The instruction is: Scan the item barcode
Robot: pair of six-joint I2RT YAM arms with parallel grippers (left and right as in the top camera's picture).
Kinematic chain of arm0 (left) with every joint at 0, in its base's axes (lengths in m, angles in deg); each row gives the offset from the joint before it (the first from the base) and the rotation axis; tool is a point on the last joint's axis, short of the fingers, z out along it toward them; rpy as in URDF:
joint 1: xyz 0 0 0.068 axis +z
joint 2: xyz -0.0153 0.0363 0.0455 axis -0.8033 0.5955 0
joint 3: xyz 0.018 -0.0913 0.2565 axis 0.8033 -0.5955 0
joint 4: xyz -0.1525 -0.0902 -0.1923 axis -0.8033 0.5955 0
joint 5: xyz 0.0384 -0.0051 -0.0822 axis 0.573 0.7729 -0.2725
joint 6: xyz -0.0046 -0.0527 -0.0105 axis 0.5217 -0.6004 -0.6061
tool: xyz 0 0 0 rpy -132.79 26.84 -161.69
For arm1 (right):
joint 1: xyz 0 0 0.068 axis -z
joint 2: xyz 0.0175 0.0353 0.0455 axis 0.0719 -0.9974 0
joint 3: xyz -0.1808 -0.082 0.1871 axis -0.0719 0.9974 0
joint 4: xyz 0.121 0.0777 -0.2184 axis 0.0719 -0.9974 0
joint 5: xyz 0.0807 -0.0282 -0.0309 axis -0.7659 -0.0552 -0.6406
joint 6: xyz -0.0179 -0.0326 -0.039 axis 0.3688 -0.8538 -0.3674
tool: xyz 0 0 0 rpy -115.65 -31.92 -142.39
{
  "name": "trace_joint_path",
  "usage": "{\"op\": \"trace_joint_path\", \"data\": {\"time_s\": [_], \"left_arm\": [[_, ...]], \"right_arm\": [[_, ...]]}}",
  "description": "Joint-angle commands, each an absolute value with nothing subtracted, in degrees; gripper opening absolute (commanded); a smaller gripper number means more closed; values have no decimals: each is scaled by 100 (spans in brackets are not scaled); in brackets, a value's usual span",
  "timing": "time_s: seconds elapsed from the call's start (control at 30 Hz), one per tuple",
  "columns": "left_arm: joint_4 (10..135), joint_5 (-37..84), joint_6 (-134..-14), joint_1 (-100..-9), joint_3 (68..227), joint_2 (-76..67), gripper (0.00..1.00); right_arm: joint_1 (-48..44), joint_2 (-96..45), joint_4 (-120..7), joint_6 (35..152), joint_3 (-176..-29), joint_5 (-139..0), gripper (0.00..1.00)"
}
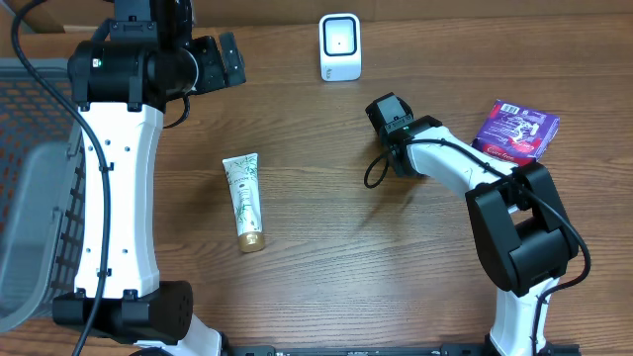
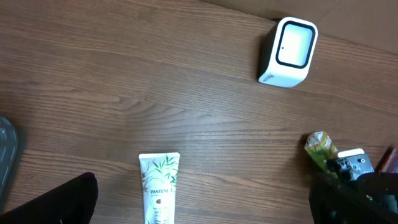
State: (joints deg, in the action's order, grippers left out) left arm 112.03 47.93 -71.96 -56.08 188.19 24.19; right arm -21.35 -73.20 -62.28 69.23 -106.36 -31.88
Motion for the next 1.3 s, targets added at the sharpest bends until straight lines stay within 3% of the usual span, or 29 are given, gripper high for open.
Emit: {"op": "trace_joint_path", "data": {"time_s": [0.0, 0.1, 0.23, 0.43, 0.67, 0.83, 1.1, 1.2, 1.27], "left_arm": [[11197, 4749, -7087, -5648, 18867, 2423, 100], [11194, 4751, -7089, -5648, 18867, 2423, 100], [11194, 4751, -7089, -5648, 18867, 2423, 100], [11194, 4751, -7089, -5648, 18867, 2423, 100], [11194, 4751, -7089, -5648, 18867, 2423, 100], [11194, 4749, -7089, -5648, 18867, 2423, 100], [11197, 4751, -7089, -5648, 18867, 2423, 100], [11197, 4751, -7089, -5648, 18867, 2423, 99], [11194, 4749, -7089, -5648, 18867, 2423, 100]], "right_arm": [[-2100, -7574, -6425, 7290, -10599, -3610, 28], [-2098, -7572, -6853, 7585, -10885, -4106, 23], [-2059, -7528, -7651, 7570, -11565, -5782, 14], [-1650, -7338, -8252, 7041, -12125, -9292, 15], [-1167, -7360, -8320, 7017, -11550, -10617, 16], [-1088, -7360, -8046, 7074, -11113, -10178, 34], [-1016, -7349, -7926, 8064, -11510, -7461, 36], [-1033, -7347, -8145, 8337, -11707, -5572, 44], [-1038, -7349, -8215, 8361, -11740, -5070, 47]]}}
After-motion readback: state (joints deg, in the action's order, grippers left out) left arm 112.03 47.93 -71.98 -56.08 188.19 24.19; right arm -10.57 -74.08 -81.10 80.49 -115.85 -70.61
